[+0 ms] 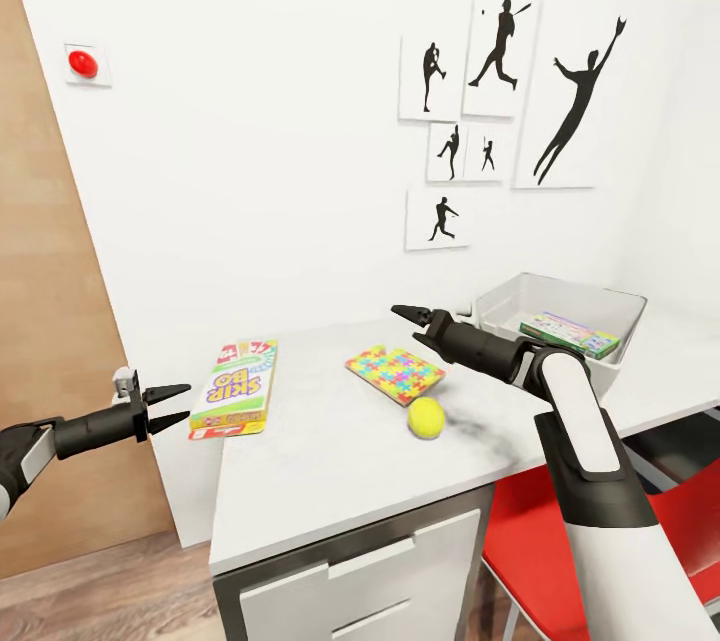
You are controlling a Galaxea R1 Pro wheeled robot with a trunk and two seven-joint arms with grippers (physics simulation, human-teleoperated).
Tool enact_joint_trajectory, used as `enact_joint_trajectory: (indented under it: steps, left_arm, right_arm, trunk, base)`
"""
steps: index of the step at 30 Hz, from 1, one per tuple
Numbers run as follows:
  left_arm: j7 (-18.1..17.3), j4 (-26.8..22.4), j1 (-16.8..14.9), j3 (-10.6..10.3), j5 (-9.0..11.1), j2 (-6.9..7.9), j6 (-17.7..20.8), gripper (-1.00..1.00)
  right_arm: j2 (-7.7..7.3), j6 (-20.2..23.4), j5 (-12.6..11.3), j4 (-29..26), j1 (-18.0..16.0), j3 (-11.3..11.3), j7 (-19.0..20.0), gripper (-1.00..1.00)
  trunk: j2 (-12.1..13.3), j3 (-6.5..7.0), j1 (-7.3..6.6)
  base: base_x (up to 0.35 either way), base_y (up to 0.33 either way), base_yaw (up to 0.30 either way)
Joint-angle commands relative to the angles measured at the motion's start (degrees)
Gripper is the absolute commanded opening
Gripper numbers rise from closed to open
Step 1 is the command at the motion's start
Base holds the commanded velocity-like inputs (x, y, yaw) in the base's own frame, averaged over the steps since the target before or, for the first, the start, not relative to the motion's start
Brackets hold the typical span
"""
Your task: Put all the toys in the child's room - the three board games (two on the bed and one on the table), the two jigsaw puzzles on the table, and the tennis ball on the table - inside the toy box on the table in the child's room.
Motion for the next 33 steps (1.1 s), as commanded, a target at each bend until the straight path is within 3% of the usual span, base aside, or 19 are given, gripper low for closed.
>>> enact_joint_trajectory:
  steps: [1,33]
  left_arm:
    - [-0.11,0.01,-0.03,-0.13,0.25,0.03,0.58,1.0]
    - [-0.11,0.01,-0.03,-0.13,0.28,0.05,0.6,1.0]
  right_arm:
    - [-0.05,0.03,-0.6,-0.05,-0.05,0.05,-0.6,1.0]
    - [0.0,-0.05,-0.6,0.04,-0.05,0.13,-0.6,1.0]
  trunk:
    - [-0.03,-0.06,-0.01]
    - [-0.03,-0.06,-0.01]
  base:
    - [0.001,-0.004,0.0]
    - [0.0,-0.049,0.0]
